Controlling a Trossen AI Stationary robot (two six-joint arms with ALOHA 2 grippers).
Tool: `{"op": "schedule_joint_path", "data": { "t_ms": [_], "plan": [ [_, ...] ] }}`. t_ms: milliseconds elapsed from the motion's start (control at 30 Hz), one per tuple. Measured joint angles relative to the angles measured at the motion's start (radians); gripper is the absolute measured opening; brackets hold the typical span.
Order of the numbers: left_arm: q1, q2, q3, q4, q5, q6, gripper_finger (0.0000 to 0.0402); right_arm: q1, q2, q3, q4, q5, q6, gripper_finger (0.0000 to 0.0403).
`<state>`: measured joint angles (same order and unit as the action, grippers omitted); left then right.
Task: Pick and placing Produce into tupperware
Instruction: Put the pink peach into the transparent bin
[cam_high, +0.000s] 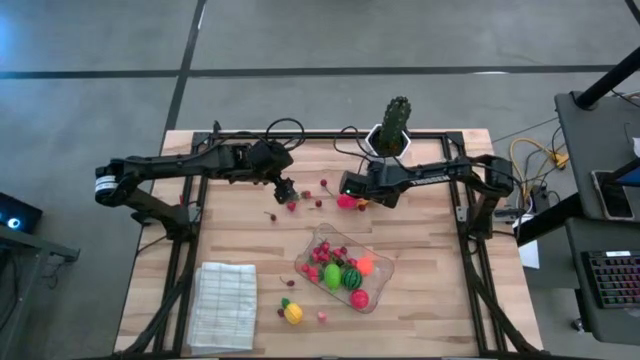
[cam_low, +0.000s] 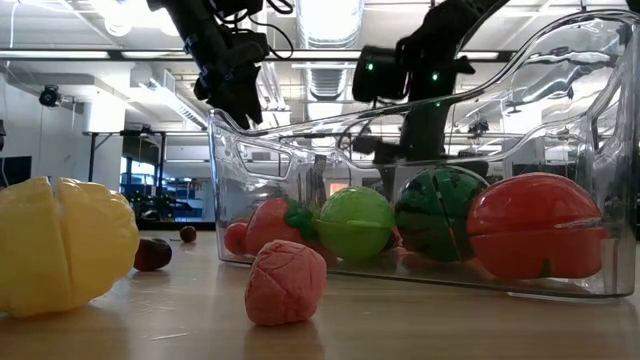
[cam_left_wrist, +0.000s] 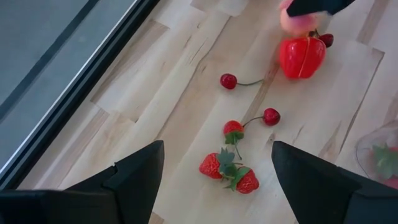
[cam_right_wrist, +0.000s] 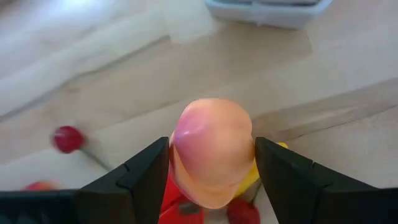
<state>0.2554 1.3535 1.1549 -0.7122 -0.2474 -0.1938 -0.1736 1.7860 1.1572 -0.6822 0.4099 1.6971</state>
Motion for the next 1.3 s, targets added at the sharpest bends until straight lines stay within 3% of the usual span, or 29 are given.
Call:
{"op": "schedule_joint_path", "data": {
  "t_ms": [233,467,700,833,1033,1300],
  "plan": [
    [0.000,0.000,0.000,0.000,0.000,0.001,0.0283,0.055,-0.123,0.000,-0.027,0.086,-0.018,0.0226],
    [-0.002,0.000,0.000,-0.001,0.013,0.018,0.0283,0.177,-0.273,0.000,-0.017,0.108,-0.298,0.0226],
    [-0.032,0.000,0.000,0.001,0.144,-0.047,0.0283,0.361,-0.403,0.000,-0.007,0.108,-0.458,0.0226],
    [-0.077,0.000,0.000,-0.006,0.150,-0.144,0.0283,0.495,-0.422,0.000,-0.008,0.108,-0.457,0.0226],
    [-0.178,-0.006,0.000,-0.010,0.152,-0.297,0.0283,0.667,-0.371,0.000,-0.007,0.116,-0.327,0.0226],
    [-0.317,-0.013,0.000,-0.009,0.152,-0.451,0.0283,0.756,-0.255,0.000,-0.012,0.168,-0.147,0.0228]
  ]
}}
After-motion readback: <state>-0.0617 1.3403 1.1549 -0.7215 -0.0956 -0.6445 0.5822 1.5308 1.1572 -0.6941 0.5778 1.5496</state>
